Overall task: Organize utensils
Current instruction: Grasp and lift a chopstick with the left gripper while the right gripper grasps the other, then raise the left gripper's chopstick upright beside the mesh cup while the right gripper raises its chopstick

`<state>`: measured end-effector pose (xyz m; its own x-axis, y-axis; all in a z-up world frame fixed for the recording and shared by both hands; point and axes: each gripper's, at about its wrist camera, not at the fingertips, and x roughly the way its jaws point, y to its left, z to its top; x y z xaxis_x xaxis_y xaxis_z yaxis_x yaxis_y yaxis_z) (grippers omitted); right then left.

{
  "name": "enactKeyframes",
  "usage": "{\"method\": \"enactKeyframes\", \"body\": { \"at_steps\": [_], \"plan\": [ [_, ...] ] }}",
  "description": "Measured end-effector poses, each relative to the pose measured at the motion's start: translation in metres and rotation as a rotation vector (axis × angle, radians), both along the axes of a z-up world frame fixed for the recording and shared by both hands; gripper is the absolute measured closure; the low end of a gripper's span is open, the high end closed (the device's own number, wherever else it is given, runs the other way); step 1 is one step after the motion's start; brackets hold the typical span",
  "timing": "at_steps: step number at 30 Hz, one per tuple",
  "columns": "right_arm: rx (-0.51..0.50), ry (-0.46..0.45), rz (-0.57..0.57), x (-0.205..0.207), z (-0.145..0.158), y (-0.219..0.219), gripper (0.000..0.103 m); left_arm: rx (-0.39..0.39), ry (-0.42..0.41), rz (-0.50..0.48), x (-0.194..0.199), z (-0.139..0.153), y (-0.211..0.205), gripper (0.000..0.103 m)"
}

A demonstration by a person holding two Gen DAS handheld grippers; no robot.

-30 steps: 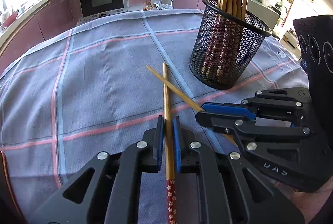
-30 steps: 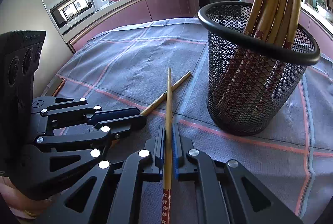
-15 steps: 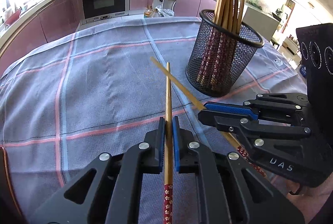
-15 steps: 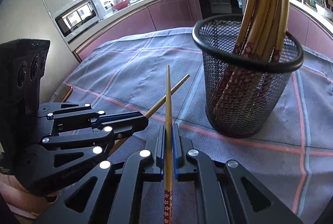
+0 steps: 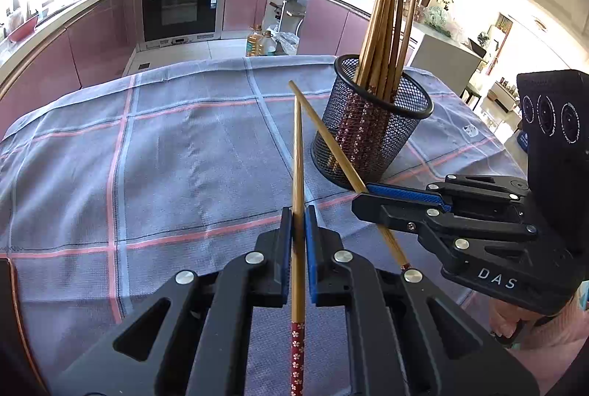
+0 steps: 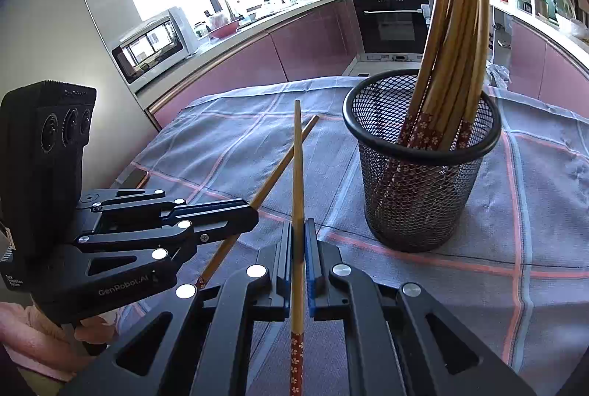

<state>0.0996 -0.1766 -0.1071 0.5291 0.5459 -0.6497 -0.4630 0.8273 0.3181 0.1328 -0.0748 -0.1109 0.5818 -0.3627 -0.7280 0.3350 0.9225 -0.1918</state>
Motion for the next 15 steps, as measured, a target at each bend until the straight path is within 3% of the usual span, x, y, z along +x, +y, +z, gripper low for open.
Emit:
{"method": "enactKeyframes", "body": {
  "at_steps": [15],
  "plan": [
    [0.027, -0.037, -0.008, -0.008, 0.012, -0.004, 0.097, -0.002, -0.058, -0.006, -0.013, 0.019, -0.002, 0.095]
  ]
}}
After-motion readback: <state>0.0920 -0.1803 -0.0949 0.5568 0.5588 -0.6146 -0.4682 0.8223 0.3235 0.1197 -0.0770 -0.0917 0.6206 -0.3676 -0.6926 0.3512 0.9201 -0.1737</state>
